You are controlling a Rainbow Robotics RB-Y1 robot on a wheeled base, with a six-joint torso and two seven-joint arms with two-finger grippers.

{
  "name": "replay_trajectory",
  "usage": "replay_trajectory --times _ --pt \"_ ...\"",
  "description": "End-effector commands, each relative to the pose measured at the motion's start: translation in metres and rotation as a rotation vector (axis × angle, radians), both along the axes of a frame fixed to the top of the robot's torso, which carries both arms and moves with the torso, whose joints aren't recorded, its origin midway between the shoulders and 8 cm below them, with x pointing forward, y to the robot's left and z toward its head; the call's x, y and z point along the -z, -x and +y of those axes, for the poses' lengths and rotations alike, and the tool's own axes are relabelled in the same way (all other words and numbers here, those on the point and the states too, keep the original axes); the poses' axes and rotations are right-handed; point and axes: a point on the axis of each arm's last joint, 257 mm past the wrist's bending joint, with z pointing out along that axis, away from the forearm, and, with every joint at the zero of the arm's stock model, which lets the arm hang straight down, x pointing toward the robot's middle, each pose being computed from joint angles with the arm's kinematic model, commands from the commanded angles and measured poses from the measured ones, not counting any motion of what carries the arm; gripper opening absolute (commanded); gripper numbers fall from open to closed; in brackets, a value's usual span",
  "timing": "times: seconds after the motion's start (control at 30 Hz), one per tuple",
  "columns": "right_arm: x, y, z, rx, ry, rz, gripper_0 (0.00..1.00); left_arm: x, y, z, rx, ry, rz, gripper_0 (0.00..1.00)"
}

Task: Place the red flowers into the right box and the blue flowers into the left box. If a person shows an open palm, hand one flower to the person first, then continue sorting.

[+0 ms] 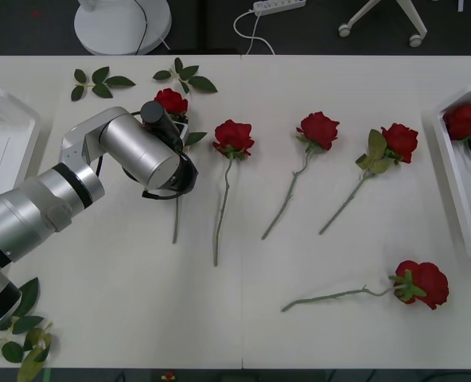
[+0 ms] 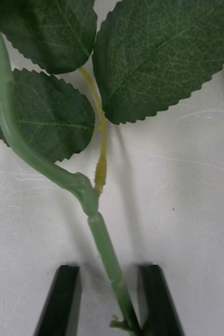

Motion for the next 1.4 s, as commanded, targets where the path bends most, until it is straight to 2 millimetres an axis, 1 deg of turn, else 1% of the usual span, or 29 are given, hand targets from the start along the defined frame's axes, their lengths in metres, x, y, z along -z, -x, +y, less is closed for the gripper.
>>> replay_trajectory --times 0.03,0.07,0.1,0.13,0.17,0.2,0.27,0.33,0.37,0.43,0.5,0.57,0.6,0.63,0.67,0.7,0.77,0.83,0.87,0.97,1.03,1.07,1.1,1.17,1.27,1.33,1.4 --pt "-0.045 -0.017 0.051 0.069 -0.122 -0.085 1.0 0.003 -0.001 -0.009 0.065 -0.043 -0.008 0.0" --pt "-0.045 -0.02 0.072 0.097 -0.172 -0.09 1.0 0.002 -0.002 -0.007 0.065 -0.049 -0.012 0.0" --pt "-0.045 -0.021 0.087 0.123 -0.204 -0.096 1.0 0.001 -0.002 -0.007 0.066 -0.052 -0.016 0.0" --pt "-0.043 -0.023 0.109 0.155 -0.251 -0.099 1.0 0.001 -0.003 -0.007 0.066 -0.052 -0.018 0.0" --pt "-0.041 -0.024 0.12 0.179 -0.273 -0.1 1.0 0.001 -0.004 -0.006 0.066 -0.054 -0.021 0.0" --pt "-0.037 -0.024 0.138 0.209 -0.307 -0.1 1.0 0.0 -0.005 -0.005 0.067 -0.055 -0.026 0.0" --pt "-0.033 -0.025 0.162 0.258 -0.341 -0.104 1.0 -0.003 -0.007 -0.002 0.066 -0.057 -0.033 0.0" --pt "-0.031 -0.028 0.188 0.313 -0.372 -0.108 1.0 -0.009 -0.011 0.005 0.068 -0.061 -0.052 0.0" --pt "-0.028 -0.031 0.205 0.339 -0.397 -0.109 1.0 -0.014 -0.013 0.008 0.071 -0.065 -0.062 0.0" --pt "-0.027 -0.035 0.224 0.377 -0.432 -0.109 1.0 -0.022 -0.016 0.012 0.073 -0.065 -0.077 0.0" --pt "-0.02 -0.04 0.254 0.444 -0.508 -0.094 1.0 -0.035 -0.019 0.021 0.078 -0.071 -0.102 0.0" --pt "-0.015 -0.047 0.277 0.489 -0.573 -0.092 1.0 -0.046 -0.021 0.031 0.07 -0.063 -0.113 0.0" --pt "-0.012 -0.051 0.291 0.517 -0.613 -0.09 1.0 -0.053 -0.022 0.038 0.06 -0.053 -0.12 0.0" --pt "-0.009 -0.053 0.297 0.528 -0.627 -0.09 1.0 -0.057 -0.022 0.042 0.056 -0.05 -0.125 0.0" --pt "-0.006 -0.06 0.311 0.552 -0.663 -0.096 1.0 -0.066 -0.022 0.054 0.039 -0.044 -0.131 0.0" --pt "-0.003 -0.062 0.318 0.566 -0.682 -0.096 1.0 -0.07 -0.021 0.06 0.03 -0.044 -0.133 0.0" --pt "0.002 -0.072 0.34 0.61 -0.761 -0.105 1.0 -0.087 -0.017 0.079 0.011 -0.056 -0.141 0.0" --pt "0.007 -0.075 0.35 0.629 -0.785 -0.105 1.0 -0.096 -0.012 0.09 0.005 -0.066 -0.144 0.0" --pt "0.01 -0.077 0.36 0.632 -0.802 -0.107 1.0 -0.103 -0.005 0.095 0.006 -0.063 -0.146 0.0" --pt "0.021 -0.08 0.372 0.61 -0.796 -0.11 1.0 -0.118 0.011 0.091 0.019 -0.004 -0.155 0.0" --pt "0.03 -0.082 0.374 0.596 -0.763 -0.118 1.0 -0.127 0.023 0.085 0.032 0.044 -0.169 0.0" --pt "0.037 -0.084 0.376 0.59 -0.744 -0.123 1.0 -0.14 0.031 0.08 0.046 0.083 -0.194 0.0" --pt "0.039 -0.085 0.376 0.591 -0.74 -0.124 1.0 -0.145 0.035 0.077 0.052 0.099 -0.202 0.0" --pt "0.048 -0.088 0.376 0.596 -0.722 -0.123 1.0 -0.167 0.047 0.062 0.081 0.163 -0.24 0.0" --pt "0.06 -0.091 0.375 0.589 -0.684 -0.125 1.0 -0.2 0.063 0.028 0.144 0.249 -0.297 0.0" --pt "0.068 -0.093 0.374 0.572 -0.642 -0.134 1.0 -0.221 0.07 0.006 0.173 0.303 -0.337 0.0" --pt "0.075 -0.095 0.374 0.561 -0.619 -0.138 1.0 -0.239 0.076 -0.012 0.17 0.374 -0.361 0.0"
